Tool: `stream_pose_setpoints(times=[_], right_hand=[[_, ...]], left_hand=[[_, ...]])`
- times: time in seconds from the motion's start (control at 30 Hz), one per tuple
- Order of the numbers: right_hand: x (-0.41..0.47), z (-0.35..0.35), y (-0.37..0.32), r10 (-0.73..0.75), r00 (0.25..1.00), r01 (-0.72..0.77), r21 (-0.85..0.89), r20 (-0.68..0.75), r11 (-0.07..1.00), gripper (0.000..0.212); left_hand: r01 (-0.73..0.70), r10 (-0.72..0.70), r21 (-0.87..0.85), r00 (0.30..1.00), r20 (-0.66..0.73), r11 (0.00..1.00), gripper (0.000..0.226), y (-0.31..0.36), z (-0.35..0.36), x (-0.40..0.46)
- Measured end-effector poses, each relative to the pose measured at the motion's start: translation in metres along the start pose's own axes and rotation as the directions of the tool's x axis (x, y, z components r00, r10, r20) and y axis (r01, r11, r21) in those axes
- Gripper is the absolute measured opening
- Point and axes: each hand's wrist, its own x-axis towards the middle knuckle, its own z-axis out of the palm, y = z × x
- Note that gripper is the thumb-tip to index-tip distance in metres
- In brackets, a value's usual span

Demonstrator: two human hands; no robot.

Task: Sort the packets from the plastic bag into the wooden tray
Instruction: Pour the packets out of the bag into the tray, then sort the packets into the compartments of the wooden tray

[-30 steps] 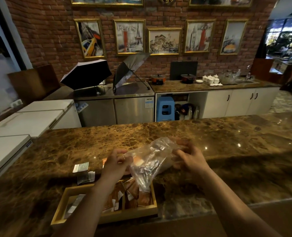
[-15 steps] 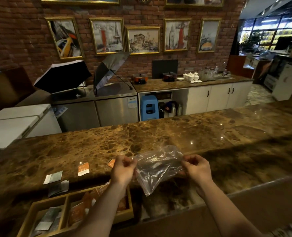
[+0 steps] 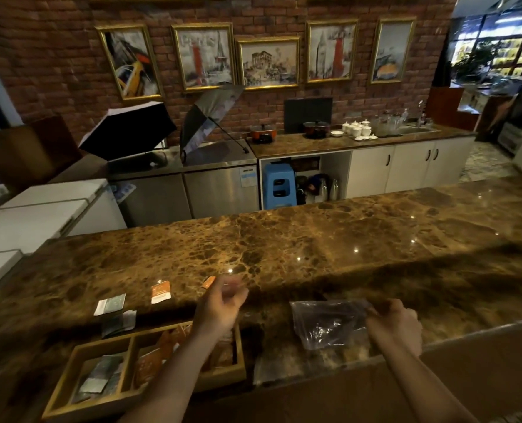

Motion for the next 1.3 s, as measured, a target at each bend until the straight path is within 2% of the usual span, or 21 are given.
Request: stream_pose_setpoints(times=[0.1,0.23,0.37,0.5,0.57,0.67,0.77,0.87,0.9,0.93,1.0,1.07,1.13,1.17,1.23,1.27,1.3], right_hand=[[-0.011,0.000,-0.021,-0.200,0.979,0.192,-0.150,-0.043,0.970,0.043],[-0.036,0.016,-0.064,-0.426,0.896,0.437,-0.083,0.123,0.896,0.030],[-0.086,0.044,-0.106,-0.634,0.722,0.647,0.051,0.278,0.760,0.029],[-0.133,0.074,-0.138,-0.735,0.556,0.796,0.005,0.388,0.605,0.040],[-0.150,0.089,-0.148,-0.733,0.486,0.846,-0.046,0.476,0.532,0.050],[-0.164,0.108,-0.153,-0.673,0.383,0.889,-0.055,0.633,0.454,0.070],[-0.171,0.125,-0.148,-0.620,0.305,0.933,-0.094,0.723,0.348,0.071],[-0.173,0.138,-0.142,-0.599,0.269,0.954,-0.122,0.754,0.276,0.064],[-0.171,0.141,-0.140,-0.600,0.239,0.967,-0.130,0.764,0.219,0.061],[-0.170,0.141,-0.139,-0.595,0.187,0.982,-0.151,0.781,0.111,0.062],[-0.166,0.146,-0.137,-0.519,0.139,0.962,-0.240,0.843,-0.132,0.050],[-0.169,0.144,-0.138,-0.449,0.152,0.926,-0.285,0.881,-0.248,0.037],[-0.172,0.146,-0.137,-0.503,0.163,0.938,-0.292,0.849,-0.187,0.038],[-0.174,0.146,-0.139,-0.581,0.179,0.956,-0.280,0.794,-0.087,0.041],[-0.176,0.136,-0.146,-0.661,0.264,0.963,-0.224,0.702,0.146,0.046],[-0.179,0.131,-0.149,-0.670,0.293,0.956,-0.207,0.683,0.207,0.048],[-0.180,0.127,-0.152,-0.660,0.291,0.957,-0.199,0.693,0.213,0.048]], left_hand=[[-0.031,0.041,0.131,0.996,-0.080,0.991,0.019,-0.009,-0.027,-0.001],[-0.020,0.063,0.313,0.990,-0.126,0.950,0.025,-0.027,-0.061,-0.003],[-0.022,0.092,0.516,0.990,-0.110,0.856,0.039,-0.051,-0.092,-0.013],[-0.194,0.182,0.650,0.979,0.086,0.735,0.042,-0.073,-0.114,-0.025],[-0.298,0.203,0.676,0.955,0.219,0.673,0.046,-0.082,-0.123,-0.027],[-0.331,0.120,0.724,0.937,0.328,0.605,0.062,-0.089,-0.131,-0.027],[-0.355,0.081,0.739,0.922,0.380,0.573,0.070,-0.098,-0.137,-0.027],[-0.403,0.104,0.763,0.906,0.410,0.505,0.070,-0.104,-0.144,-0.027],[-0.417,0.119,0.773,0.903,0.414,0.478,0.068,-0.104,-0.145,-0.027],[-0.430,0.133,0.777,0.899,0.418,0.460,0.066,-0.105,-0.146,-0.027],[-0.440,0.152,0.780,0.895,0.418,0.445,0.062,-0.107,-0.148,-0.026],[-0.427,0.142,0.792,0.902,0.408,0.436,0.061,-0.108,-0.150,-0.027],[-0.422,0.130,0.797,0.904,0.408,0.433,0.061,-0.106,-0.152,-0.027],[-0.420,0.128,0.797,0.904,0.407,0.433,0.060,-0.104,-0.154,-0.027],[-0.428,0.142,0.792,0.901,0.410,0.435,0.054,-0.102,-0.156,-0.027],[-0.440,0.155,0.782,0.896,0.417,0.441,0.053,-0.101,-0.157,-0.027],[-0.456,0.170,0.768,0.888,0.428,0.450,0.054,-0.101,-0.157,-0.026]])
